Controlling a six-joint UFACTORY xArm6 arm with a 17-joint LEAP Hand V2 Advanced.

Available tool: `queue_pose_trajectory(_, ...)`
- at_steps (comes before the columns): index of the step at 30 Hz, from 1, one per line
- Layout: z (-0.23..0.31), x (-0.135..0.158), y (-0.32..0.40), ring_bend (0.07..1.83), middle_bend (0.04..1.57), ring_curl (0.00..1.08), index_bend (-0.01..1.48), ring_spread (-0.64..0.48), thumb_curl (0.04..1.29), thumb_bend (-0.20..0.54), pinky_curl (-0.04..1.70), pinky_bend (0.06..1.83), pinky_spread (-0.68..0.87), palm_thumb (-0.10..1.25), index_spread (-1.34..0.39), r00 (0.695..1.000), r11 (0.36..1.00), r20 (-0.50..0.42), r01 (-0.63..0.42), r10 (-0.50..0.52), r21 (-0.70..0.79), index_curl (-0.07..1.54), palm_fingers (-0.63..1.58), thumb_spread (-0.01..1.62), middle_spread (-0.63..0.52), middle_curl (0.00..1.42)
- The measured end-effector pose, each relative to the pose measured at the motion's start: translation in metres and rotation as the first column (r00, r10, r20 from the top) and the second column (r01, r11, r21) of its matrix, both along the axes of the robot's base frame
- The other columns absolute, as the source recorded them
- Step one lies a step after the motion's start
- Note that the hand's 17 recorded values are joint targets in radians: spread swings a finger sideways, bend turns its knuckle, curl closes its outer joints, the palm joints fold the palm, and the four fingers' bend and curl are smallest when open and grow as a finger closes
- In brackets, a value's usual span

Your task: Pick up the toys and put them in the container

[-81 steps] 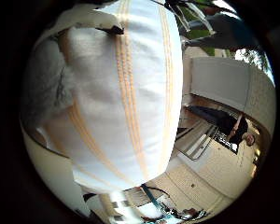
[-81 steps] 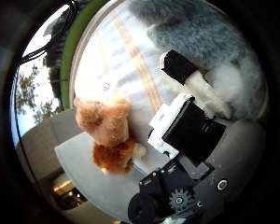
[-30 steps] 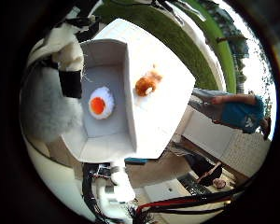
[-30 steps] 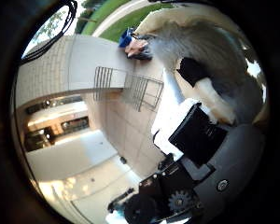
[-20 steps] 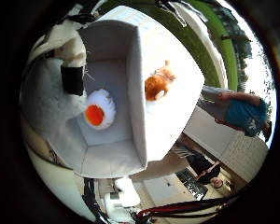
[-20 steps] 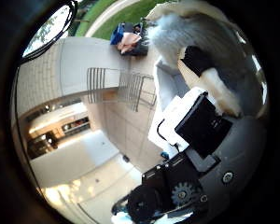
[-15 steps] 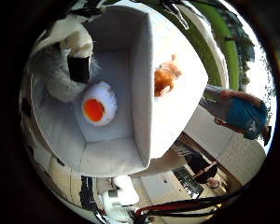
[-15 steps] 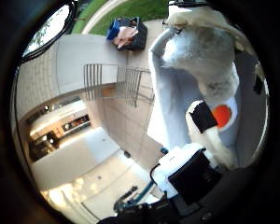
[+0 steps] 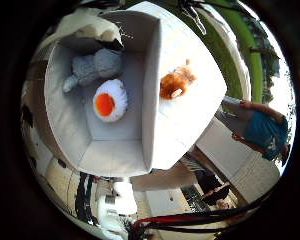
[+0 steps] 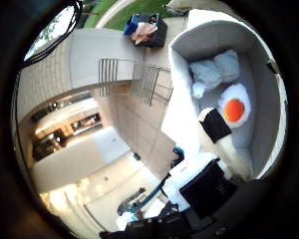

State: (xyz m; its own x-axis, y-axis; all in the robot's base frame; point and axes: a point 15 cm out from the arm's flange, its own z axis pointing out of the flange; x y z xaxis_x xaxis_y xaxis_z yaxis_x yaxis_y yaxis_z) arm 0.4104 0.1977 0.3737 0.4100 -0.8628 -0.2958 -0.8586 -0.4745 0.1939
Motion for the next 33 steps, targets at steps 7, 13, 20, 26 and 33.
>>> queue_pose_trajectory(7, 0.008, 0.054, -0.083, 0.46, 0.18, 0.29, 0.29, 0.27, 0.49, -0.015, 0.29, 0.59, 0.41, 0.84, -0.38, 0.989, 0.998, 0.142, 0.033, -0.041, 0.059, 0.23, 0.06, 1.16, 0.05, 0.35)
queue_pose_trajectory(13, -0.053, 0.078, -0.207, 0.41, 0.18, 0.29, 0.25, 0.25, 0.49, -0.031, 0.26, 0.52, 0.39, 0.84, -0.38, 0.995, 0.977, 0.087, -0.021, 0.040, -0.210, 0.25, 0.04, 1.13, 0.03, 0.35)
queue_pose_trajectory(20, -0.119, 0.084, -0.236, 0.37, 0.15, 0.29, 0.17, 0.24, 0.48, -0.029, 0.25, 0.48, 0.36, 0.82, -0.41, 0.996, 0.948, -0.048, -0.081, 0.070, -0.307, 0.25, -0.03, 1.09, 0.02, 0.32)
queue_pose_trajectory(26, -0.151, 0.086, -0.217, 0.35, 0.15, 0.30, 0.16, 0.24, 0.48, -0.025, 0.26, 0.47, 0.36, 0.84, -0.42, 0.989, 0.943, -0.104, -0.132, 0.105, -0.307, 0.25, -0.04, 1.07, 0.02, 0.30)
queue_pose_trajectory(33, -0.186, 0.091, -0.188, 0.32, 0.15, 0.30, 0.17, 0.24, 0.47, -0.027, 0.26, 0.45, 0.36, 0.86, -0.42, 0.973, 0.910, -0.146, -0.218, 0.177, -0.352, 0.25, -0.04, 1.06, 0.02, 0.29)
